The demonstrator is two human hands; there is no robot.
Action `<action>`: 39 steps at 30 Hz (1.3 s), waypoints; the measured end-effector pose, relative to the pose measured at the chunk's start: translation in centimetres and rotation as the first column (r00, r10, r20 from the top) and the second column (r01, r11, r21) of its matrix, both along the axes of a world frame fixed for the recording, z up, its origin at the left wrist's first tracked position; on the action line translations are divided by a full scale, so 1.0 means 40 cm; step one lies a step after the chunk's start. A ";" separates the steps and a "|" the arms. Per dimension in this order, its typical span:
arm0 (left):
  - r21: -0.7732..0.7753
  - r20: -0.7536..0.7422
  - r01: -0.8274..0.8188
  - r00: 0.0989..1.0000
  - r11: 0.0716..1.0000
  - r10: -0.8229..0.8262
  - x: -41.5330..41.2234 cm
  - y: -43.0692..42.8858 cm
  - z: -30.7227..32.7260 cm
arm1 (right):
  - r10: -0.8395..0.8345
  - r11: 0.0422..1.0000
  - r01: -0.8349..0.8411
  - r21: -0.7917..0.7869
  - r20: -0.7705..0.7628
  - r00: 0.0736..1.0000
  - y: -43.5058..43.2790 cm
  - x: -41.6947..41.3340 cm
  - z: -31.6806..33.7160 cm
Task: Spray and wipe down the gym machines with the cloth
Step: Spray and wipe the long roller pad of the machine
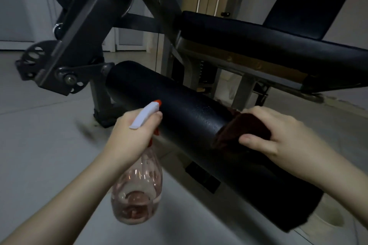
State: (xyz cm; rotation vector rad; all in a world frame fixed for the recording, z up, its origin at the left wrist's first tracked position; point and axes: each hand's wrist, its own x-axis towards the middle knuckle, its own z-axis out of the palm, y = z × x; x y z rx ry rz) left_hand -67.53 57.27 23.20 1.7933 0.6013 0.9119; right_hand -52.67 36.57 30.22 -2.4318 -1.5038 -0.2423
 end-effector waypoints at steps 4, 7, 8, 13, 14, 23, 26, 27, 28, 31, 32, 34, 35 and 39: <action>0.013 -0.053 -0.060 0.997 0.998 0.060 0.020 0.036 0.023 | 0.041 0.999 -0.042 -0.016 -0.018 0.999 0.003 0.015 -0.008; 0.029 -0.037 -0.073 0.997 0.997 0.074 0.025 0.040 0.021 | 0.049 0.998 -0.048 -0.034 0.029 0.998 0.013 0.006 -0.001; 0.036 -0.029 -0.076 0.997 0.997 0.077 0.021 0.037 0.014 | 0.056 0.997 -0.053 -0.058 0.044 0.997 0.019 0.003 0.003; -0.019 -0.019 -0.111 0.994 0.994 0.110 0.004 0.045 -0.024 | 0.030 0.990 -0.020 -0.142 0.071 0.997 0.087 0.004 0.030; -0.032 -0.016 -0.117 0.993 0.993 0.116 0.007 0.049 -0.027 | 0.027 0.991 -0.017 -0.131 0.078 0.997 0.115 0.010 0.032; -0.026 0.000 -0.149 0.989 0.988 0.149 0.031 0.056 -0.032 | 0.102 0.990 -0.114 -0.080 -0.139 0.985 0.398 0.103 0.046; -0.050 0.008 -0.136 0.991 0.989 0.137 0.029 0.061 -0.034 | 0.155 0.980 -0.172 -0.098 -0.155 0.976 0.270 0.100 0.052; -0.045 0.012 -0.128 0.992 0.991 0.129 0.028 0.061 -0.036 | 0.163 0.980 -0.177 -0.087 -0.147 0.976 0.224 0.097 0.049; -0.041 0.019 -0.120 0.993 0.992 0.121 0.025 0.062 -0.040 | 0.160 0.982 -0.172 -0.081 -0.136 0.978 0.185 0.090 0.044; -0.028 0.037 -0.108 0.993 0.994 0.109 0.021 0.068 -0.049 | 0.138 0.990 -0.142 -0.025 -0.104 0.985 0.154 0.077 0.030; -0.029 0.046 -0.110 0.993 0.994 0.111 0.020 0.072 -0.052 | 0.126 0.992 -0.128 -0.012 -0.094 0.988 0.170 0.075 0.026; -0.053 0.071 -0.105 0.992 0.993 0.109 0.021 0.074 -0.054 | 0.102 0.995 -0.102 -0.005 -0.059 0.993 0.214 0.073 0.026; -0.073 0.083 -0.095 0.991 0.993 0.101 0.020 0.075 -0.054 | 0.100 0.995 -0.100 0.002 -0.030 0.995 0.246 0.073 0.025; -0.077 0.085 -0.073 0.993 0.994 0.080 0.016 0.079 -0.058 | 0.133 0.989 -0.134 0.062 0.030 0.991 0.436 0.081 0.019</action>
